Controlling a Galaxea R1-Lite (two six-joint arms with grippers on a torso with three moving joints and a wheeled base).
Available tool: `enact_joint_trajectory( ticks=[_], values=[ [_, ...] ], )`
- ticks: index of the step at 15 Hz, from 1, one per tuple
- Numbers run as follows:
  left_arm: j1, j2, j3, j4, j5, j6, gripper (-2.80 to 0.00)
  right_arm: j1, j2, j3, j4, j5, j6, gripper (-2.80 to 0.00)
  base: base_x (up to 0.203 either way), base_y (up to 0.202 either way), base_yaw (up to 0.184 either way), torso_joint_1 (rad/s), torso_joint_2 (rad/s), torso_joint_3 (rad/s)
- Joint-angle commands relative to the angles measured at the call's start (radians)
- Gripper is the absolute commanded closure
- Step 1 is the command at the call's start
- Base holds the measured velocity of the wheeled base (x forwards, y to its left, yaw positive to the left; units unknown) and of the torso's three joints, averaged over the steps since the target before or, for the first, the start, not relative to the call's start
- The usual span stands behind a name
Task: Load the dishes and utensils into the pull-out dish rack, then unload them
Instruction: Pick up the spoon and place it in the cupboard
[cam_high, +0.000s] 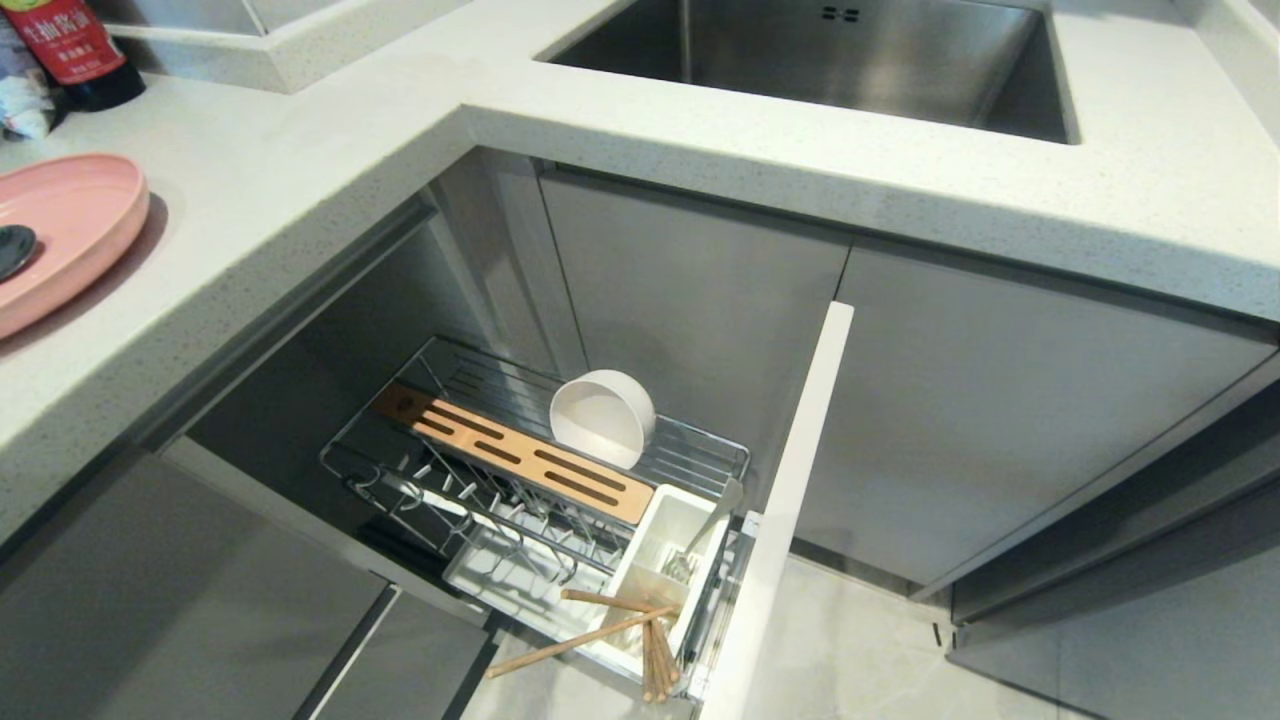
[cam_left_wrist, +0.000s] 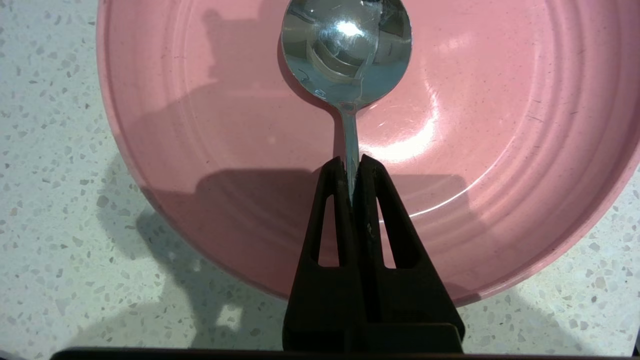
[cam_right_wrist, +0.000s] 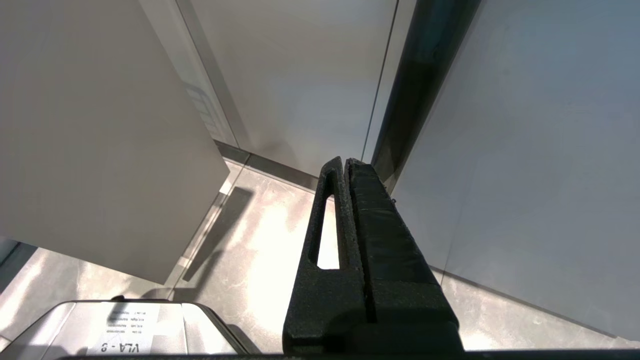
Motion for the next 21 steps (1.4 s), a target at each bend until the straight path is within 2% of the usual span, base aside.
enact_joint_trajectory(
  ticks=[1,3,4,7,10,14,15,18,21],
  values=[
    [0.000,-0.001,-0.005,0.004,-0.007,0.003,0.00,0.000,0.000,0.000,0.000,0.000,-0.001,0.00,0.000,0.000,0.000,0.000,0.00,0.000],
    [-0.001,-0.008,-0.034,0.008,-0.017,-0.018,0.00,0.000,0.000,0.000,0.000,0.000,0.000,0.00,0.000,0.000,0.000,0.000,0.00,0.000],
    [-0.004,-0.015,-0.052,0.010,-0.021,-0.067,0.00,0.000,0.000,0.000,0.000,0.000,0.000,0.00,0.000,0.000,0.000,0.000,0.00,0.000],
    [-0.044,-0.036,-0.130,0.009,-0.034,-0.294,0.00,0.000,0.000,0.000,0.000,0.000,0.000,0.00,0.000,0.000,0.000,0.000,0.00,0.000],
    [-0.131,-0.062,-0.227,0.009,-0.071,-0.588,0.00,0.000,0.000,0.000,0.000,0.000,-0.001,0.00,0.000,0.000,0.000,0.000,0.00,0.000],
    [-0.368,-0.106,-0.251,-0.035,-0.078,-0.897,0.00,0.000,0.000,0.000,0.001,0.000,-0.001,0.00,0.000,0.000,0.000,0.000,0.00,0.000],
    [-0.435,-0.112,-0.251,-0.042,-0.077,-0.950,0.00,0.000,0.000,0.000,0.001,0.000,-0.001,0.00,0.000,0.000,0.000,0.000,0.00,0.000],
    [-0.659,-0.120,-0.250,-0.007,-0.074,-1.042,0.00,0.000,0.000,0.000,0.000,0.000,-0.001,0.00,0.000,0.000,0.000,0.000,0.00,0.000],
    [-0.881,-0.118,-0.231,0.051,-0.042,-1.059,0.00,0.000,0.000,0.000,0.000,0.000,-0.001,0.00,0.000,0.000,0.000,0.000,0.00,0.000]
  ],
)
